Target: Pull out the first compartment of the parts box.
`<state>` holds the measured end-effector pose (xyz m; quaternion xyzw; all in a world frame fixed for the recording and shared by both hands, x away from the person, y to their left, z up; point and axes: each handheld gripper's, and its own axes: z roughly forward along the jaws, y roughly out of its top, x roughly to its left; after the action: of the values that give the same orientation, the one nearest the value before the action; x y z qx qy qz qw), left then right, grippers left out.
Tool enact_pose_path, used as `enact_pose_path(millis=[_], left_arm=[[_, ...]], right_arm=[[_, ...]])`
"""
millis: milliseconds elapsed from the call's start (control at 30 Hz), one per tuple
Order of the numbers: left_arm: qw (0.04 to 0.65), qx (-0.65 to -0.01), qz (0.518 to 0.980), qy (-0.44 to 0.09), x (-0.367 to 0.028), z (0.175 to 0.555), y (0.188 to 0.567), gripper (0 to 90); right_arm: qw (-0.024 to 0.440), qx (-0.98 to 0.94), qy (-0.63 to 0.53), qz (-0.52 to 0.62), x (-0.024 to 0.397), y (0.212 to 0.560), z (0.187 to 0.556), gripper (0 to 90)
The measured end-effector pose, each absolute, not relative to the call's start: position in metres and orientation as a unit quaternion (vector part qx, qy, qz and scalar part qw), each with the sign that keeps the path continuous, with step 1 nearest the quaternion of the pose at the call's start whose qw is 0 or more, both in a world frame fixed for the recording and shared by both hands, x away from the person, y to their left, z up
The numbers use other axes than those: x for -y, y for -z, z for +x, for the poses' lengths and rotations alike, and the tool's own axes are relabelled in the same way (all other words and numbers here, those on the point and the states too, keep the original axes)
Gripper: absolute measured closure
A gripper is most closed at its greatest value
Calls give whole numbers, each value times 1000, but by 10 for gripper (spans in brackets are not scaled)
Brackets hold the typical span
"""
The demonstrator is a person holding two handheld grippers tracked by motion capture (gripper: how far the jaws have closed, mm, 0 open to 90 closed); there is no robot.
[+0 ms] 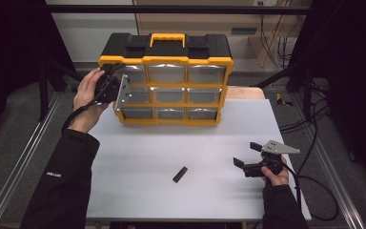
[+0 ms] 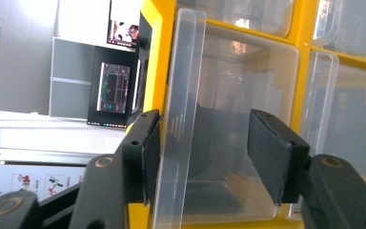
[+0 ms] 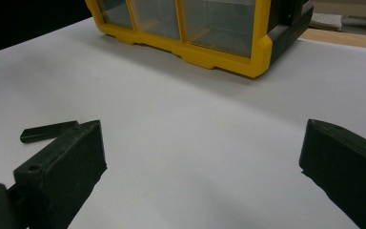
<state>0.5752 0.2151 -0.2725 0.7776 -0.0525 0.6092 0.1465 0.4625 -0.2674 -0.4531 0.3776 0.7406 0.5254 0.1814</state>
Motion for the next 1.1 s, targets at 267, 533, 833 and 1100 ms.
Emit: enact_pose_path(millis=[267,533,833,1100], left_arm=[[133,62,767,-624,-215,575,273,552],[126,69,757,-638,-215,575,274,634],[120,76,744,-653,-216,575,275,722],[114,81,739,-659,-215,575,276,759]], right_arm=[[181,-740,-526,378,267,453,462,20],[180,-739,-527,378,268,452,462,20],[182,-738,-528,378,268,452,462,21],[181,-737,-530,378,269,452,462,21]])
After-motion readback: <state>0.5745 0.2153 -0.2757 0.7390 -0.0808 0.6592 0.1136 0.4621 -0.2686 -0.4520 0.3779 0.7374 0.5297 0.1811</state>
